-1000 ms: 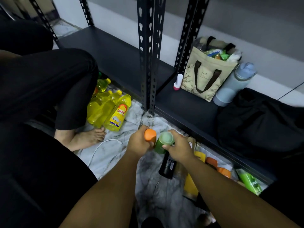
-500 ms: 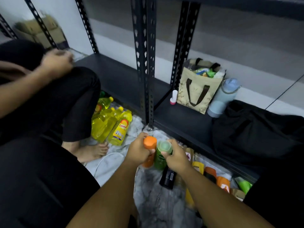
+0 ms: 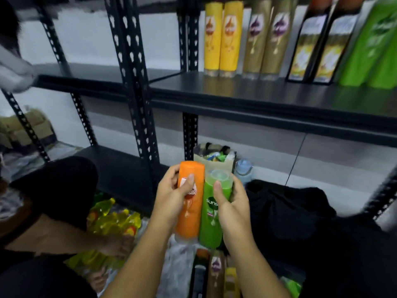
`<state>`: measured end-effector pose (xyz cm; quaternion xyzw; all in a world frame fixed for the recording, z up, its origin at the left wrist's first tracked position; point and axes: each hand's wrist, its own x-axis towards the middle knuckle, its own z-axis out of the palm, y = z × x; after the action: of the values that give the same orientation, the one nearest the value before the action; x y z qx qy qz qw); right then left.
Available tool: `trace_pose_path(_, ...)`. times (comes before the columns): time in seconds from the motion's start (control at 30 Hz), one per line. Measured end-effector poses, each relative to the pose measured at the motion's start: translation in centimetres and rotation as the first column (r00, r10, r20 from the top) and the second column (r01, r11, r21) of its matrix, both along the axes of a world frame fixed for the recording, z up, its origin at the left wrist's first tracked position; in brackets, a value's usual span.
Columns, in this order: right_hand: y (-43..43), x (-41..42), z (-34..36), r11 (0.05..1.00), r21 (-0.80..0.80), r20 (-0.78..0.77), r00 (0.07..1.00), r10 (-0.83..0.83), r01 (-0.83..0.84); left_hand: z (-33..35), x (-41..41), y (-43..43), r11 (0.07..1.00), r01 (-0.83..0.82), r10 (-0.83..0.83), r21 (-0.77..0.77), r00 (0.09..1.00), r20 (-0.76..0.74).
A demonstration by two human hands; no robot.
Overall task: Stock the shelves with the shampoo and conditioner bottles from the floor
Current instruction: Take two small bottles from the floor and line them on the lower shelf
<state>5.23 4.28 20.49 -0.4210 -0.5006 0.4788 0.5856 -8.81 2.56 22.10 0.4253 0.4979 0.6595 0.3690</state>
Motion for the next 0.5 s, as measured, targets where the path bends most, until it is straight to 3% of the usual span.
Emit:
trace_pose_path(0.27,1.6,6.3,17.1,0.930,0.367,0.082,0.995,-0.049,0.015,16.8,5.1,2.5,0.925,0.131,-0.117,0.356,0.991,-0.063)
trace_pose_path(0.5,5.6,9.4,30.2,0.873,0.487,0.057,0.996,-0.062,0.027,29.5,7.9,6.4,0.824,0.221,-0.192,0.523,0.975,-0.109)
